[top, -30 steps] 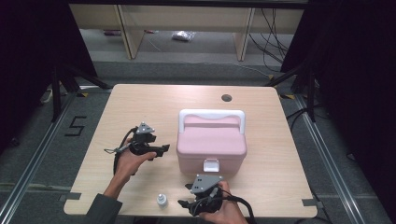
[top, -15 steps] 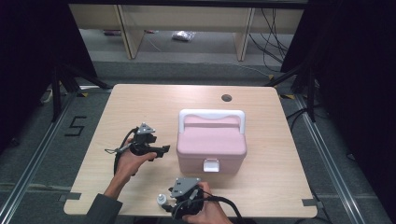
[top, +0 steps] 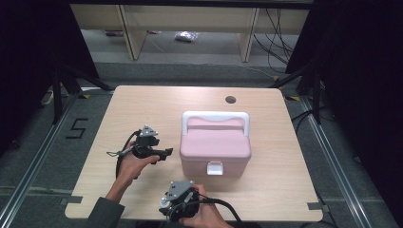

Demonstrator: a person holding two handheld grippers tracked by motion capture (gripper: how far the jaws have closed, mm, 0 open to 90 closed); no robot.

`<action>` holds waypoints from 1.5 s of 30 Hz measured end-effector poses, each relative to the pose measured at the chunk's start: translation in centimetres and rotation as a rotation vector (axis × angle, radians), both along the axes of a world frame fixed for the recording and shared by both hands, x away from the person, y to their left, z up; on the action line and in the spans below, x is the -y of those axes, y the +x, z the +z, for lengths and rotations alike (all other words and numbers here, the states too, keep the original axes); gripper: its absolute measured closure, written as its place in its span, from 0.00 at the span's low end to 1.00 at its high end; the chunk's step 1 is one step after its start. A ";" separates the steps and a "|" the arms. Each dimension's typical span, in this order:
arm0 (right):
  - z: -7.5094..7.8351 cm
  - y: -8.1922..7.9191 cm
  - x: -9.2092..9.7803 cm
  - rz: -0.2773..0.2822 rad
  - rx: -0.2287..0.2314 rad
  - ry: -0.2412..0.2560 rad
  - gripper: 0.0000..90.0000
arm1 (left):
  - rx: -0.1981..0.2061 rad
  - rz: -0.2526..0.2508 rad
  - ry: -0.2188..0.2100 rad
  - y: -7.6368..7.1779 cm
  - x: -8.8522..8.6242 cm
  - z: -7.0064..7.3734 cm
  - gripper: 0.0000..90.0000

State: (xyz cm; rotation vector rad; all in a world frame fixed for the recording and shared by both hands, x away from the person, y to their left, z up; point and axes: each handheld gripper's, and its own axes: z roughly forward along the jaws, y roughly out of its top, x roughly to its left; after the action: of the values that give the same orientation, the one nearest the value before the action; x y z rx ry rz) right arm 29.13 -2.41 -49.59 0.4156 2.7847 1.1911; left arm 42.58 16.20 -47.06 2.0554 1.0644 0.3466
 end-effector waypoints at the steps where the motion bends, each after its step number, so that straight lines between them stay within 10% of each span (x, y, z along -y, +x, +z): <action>1: 0.0 0.0 -0.1 0.007 0.003 -0.005 0.54 | 0.000 0.000 0.001 0.0 0.0 0.0 0.31; 15: 1.0 0.0 1.1 -0.001 0.029 -0.016 0.67 | 0.000 0.006 0.008 0.0 -0.1 -0.2 0.31; 45: 3.2 -1.1 16.1 -0.270 0.053 0.002 0.67 | -0.001 0.019 0.024 0.0 -0.4 -0.2 0.31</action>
State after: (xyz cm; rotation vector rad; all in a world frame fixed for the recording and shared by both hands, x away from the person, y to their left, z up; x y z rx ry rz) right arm 28.05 -18.49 -46.38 0.7225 2.5790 1.1244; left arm 42.60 16.58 -47.26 2.0681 1.0858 0.3697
